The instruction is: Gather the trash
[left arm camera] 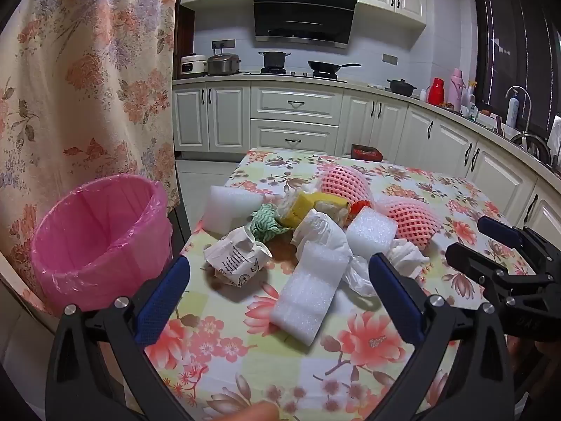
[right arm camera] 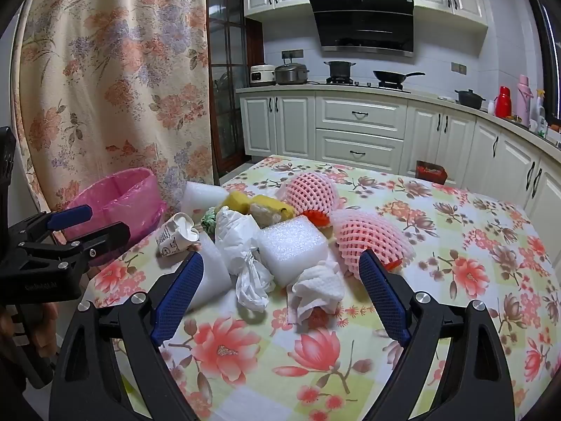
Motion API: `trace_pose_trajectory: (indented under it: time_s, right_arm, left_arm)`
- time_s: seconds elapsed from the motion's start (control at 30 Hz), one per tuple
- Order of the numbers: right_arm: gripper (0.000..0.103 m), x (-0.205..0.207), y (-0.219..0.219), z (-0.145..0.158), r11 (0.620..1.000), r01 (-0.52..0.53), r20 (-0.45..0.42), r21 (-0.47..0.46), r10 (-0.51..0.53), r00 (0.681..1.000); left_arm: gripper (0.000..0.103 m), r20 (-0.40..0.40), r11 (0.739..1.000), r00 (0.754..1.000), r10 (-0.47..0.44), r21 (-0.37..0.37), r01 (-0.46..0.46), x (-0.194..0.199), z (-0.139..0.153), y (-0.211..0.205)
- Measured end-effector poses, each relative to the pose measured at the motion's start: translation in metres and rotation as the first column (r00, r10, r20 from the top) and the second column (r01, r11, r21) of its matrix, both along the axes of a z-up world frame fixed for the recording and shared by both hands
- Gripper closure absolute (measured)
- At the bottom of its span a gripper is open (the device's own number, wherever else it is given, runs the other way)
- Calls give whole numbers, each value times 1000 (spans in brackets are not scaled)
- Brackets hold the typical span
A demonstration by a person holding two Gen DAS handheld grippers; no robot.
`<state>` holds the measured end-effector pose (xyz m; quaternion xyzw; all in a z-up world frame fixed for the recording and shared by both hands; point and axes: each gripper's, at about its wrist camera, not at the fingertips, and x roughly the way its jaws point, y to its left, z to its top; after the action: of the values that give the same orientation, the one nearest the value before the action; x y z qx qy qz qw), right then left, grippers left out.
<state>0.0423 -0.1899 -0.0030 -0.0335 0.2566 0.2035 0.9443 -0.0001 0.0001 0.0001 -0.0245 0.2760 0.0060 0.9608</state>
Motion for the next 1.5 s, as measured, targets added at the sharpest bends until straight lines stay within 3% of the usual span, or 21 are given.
trace_pose_trajectory:
  time_s: [1.5]
  right_arm:
    - [18,0,-1,-1,1000,0,0,5,0,1000]
  left_arm:
    - [4,0,1000,1000,-1,1,1,1,2,-1]
